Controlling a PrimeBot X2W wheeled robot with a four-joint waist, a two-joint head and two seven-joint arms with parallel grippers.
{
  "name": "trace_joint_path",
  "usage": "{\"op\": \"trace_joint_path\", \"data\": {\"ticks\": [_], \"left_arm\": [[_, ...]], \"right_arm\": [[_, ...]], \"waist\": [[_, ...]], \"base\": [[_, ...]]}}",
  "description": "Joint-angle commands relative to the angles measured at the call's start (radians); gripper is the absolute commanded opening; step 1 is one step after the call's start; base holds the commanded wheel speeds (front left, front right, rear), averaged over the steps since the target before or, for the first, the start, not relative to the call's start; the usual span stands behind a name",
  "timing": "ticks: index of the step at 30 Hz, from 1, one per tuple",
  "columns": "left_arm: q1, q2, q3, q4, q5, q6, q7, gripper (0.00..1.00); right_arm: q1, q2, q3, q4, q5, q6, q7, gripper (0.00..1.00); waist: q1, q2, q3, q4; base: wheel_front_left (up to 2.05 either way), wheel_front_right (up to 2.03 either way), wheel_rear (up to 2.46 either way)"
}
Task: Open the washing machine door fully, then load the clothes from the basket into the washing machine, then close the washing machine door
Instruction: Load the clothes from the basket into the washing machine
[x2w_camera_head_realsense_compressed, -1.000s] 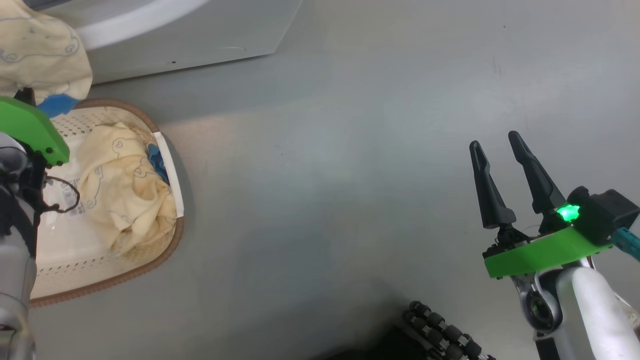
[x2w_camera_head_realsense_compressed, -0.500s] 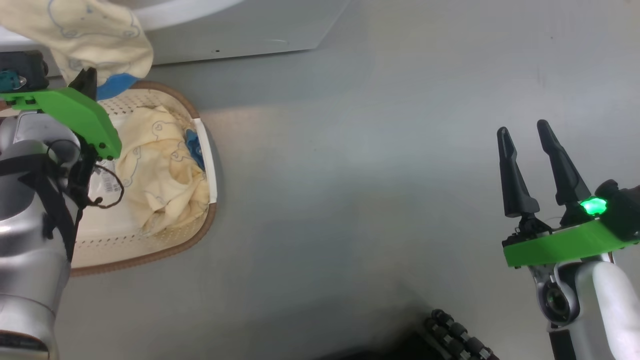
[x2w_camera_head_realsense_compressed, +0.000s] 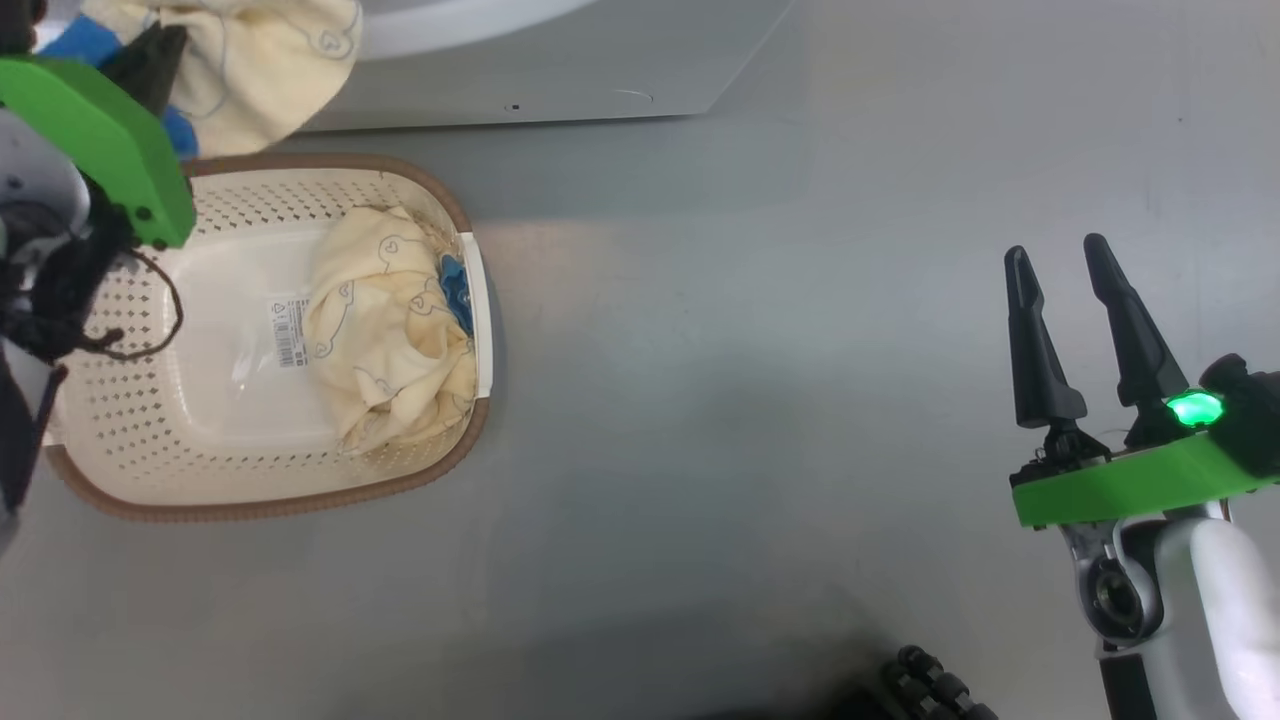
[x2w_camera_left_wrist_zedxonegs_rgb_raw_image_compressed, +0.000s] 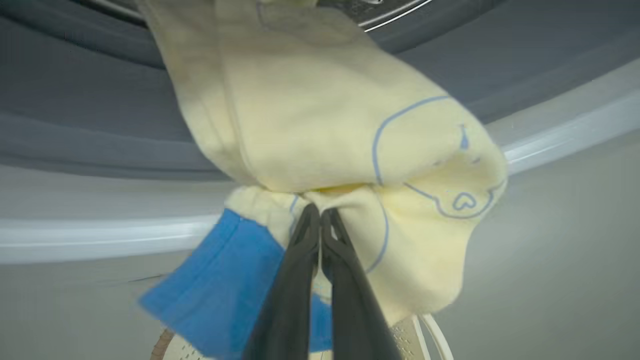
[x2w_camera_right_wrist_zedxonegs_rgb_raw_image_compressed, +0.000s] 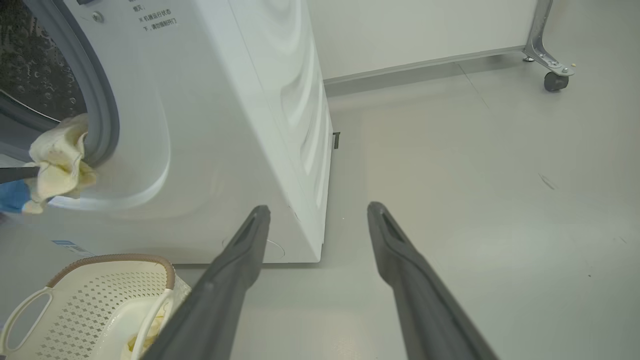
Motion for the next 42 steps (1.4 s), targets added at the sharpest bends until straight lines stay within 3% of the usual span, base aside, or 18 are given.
{"op": "trace_joint_path", "data": {"ticks": [1, 9, 13, 17, 22, 35, 36, 37, 38, 42], "left_arm": [[-0.033, 0.064, 0.047, -0.065, -0.018, 0.002, 0.027, 0.00], [-0.135, 0.193, 0.092, -0.298, -0.044, 0.072, 0.280, 0.00], [-0.206, 0.231, 0.106, -0.321, -0.038, 0.095, 0.355, 0.00], [-0.286, 0.266, 0.117, -0.287, 0.001, 0.116, 0.366, 0.00], [-0.342, 0.278, 0.125, -0.229, 0.040, 0.118, 0.306, 0.00], [-0.543, 0.218, 0.189, 0.028, 0.159, 0.204, -0.157, 0.00], [-0.551, 0.216, 0.180, 0.050, 0.172, 0.201, -0.181, 0.07], [-0.558, 0.209, 0.180, 0.074, 0.172, 0.201, -0.198, 0.42], [-0.564, 0.201, 0.181, 0.097, 0.169, 0.200, -0.212, 1.00], [-0.579, 0.178, 0.173, 0.168, 0.166, 0.187, -0.257, 1.00]], "right_arm": [[-0.002, -0.014, 0.022, -0.019, 0.008, 0.010, -0.009, 1.00], [-0.043, -0.014, 0.054, -0.016, 0.063, 0.010, -0.009, 1.00], [-0.059, -0.014, 0.069, -0.010, 0.098, 0.010, -0.009, 1.00], [-0.075, -0.014, 0.091, -0.006, 0.134, 0.010, -0.009, 1.00], [-0.083, -0.014, 0.113, -0.001, 0.157, 0.010, -0.009, 1.00], [-0.079, -0.014, 0.148, 0.004, 0.199, 0.010, -0.010, 1.00], [-0.078, -0.014, 0.147, 0.004, 0.199, 0.010, -0.010, 1.00], [-0.078, -0.014, 0.147, 0.005, 0.199, 0.010, -0.010, 1.00], [-0.077, -0.014, 0.146, 0.005, 0.199, 0.010, -0.010, 1.00], [-0.073, -0.014, 0.137, 0.004, 0.194, 0.010, -0.010, 1.00]], "waist": [[-0.0001, -0.0001, 0.003, -0.003], [-0.0001, -0.0001, 0.054, -0.064], [-0.0001, -0.0001, 0.090, -0.115], [-0.0001, -0.0001, 0.128, -0.180], [-0.0001, -0.0001, 0.146, -0.223], [-0.0001, -0.0001, 0.186, -0.293], [-0.0001, -0.0001, 0.185, -0.293], [-0.0001, -0.0001, 0.184, -0.293], [-0.0001, -0.0001, 0.182, -0.292], [-0.0001, -0.0001, 0.176, -0.281]], "base": [[0.00, 0.00, 0.00], [0.00, 0.00, 0.00], [0.00, 0.00, 0.00], [0.00, 0.00, 0.00], [0.00, 0.00, 0.00], [0.00, 0.00, 0.00], [0.00, 0.00, 0.00], [0.00, 0.00, 0.00], [0.00, 0.00, 0.00], [0.00, 0.00, 0.00]]}}
